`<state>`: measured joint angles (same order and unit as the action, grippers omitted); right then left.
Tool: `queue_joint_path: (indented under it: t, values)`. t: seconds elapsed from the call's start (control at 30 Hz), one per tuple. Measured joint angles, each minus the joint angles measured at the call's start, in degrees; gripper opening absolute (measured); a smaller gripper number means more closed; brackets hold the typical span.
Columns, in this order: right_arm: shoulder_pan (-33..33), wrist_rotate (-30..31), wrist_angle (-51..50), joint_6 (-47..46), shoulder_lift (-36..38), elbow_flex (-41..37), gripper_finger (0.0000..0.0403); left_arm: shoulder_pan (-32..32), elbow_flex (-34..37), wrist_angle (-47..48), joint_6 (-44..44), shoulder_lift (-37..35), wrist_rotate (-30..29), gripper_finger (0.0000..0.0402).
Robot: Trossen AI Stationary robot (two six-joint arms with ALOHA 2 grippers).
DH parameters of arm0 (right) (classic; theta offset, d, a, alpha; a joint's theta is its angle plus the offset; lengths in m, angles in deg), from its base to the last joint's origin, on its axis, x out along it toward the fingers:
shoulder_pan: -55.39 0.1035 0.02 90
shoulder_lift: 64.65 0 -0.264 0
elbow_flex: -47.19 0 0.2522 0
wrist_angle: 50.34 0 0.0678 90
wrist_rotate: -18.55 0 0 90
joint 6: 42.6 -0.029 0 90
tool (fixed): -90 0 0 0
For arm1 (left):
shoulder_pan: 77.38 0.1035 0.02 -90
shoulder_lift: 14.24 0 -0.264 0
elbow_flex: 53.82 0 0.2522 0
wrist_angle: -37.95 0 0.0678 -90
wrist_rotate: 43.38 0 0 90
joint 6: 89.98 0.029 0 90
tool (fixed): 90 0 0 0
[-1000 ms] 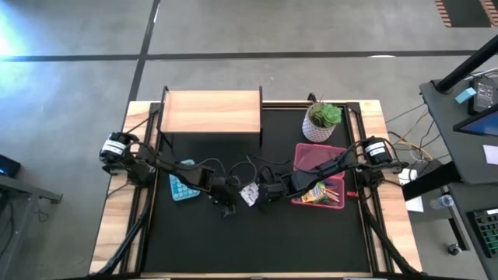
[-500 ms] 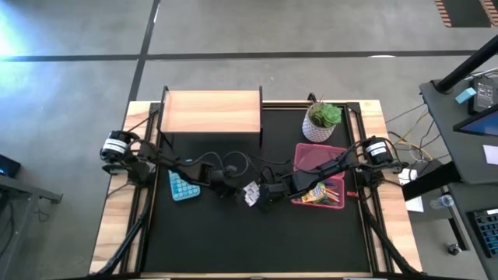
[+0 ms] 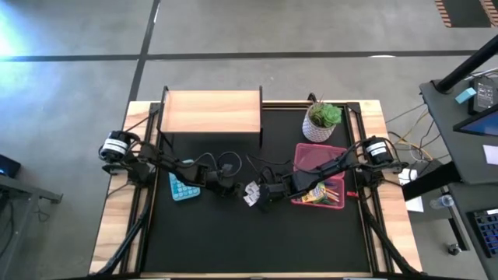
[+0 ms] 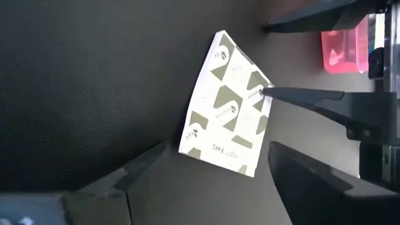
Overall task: Pack school essentials
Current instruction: Put the white sticky notes into the pink case
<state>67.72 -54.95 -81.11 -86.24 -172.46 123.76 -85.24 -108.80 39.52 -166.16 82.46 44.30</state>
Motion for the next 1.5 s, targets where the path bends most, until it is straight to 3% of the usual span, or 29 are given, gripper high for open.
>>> queue_joint_path:
  t: [0.17, 0.77, 1.07, 1.37, 1.5]
  values:
    - [0.0, 0.0, 0.1, 0.1, 0.0, 0.0, 0.024, 0.1, 0.1, -4.2, 0.2, 0.1, -1.1, 0.0251]
    - [-0.3, 1.1, 1.3, 0.2, 0.0, 0.3, 0.024, -0.1, 0.0, -5.6, 0.6, 1.3, -1.0, 0.0243]
    - [-0.6, 1.3, 1.4, -0.2, 0.0, 0.3, 0.024, -0.2, -0.9, -8.4, 0.8, 4.5, 0.8, 0.0158]
    - [-0.6, 1.4, 1.4, -0.2, 0.0, 0.4, 0.024, -0.2, -0.8, -8.4, 3.7, 4.5, 0.8, 0.0018]
    - [-0.6, 1.1, 0.8, -0.2, 0.4, 0.8, 0.024, -0.2, -0.8, -8.7, 4.6, 4.5, 1.0, 0.0006]
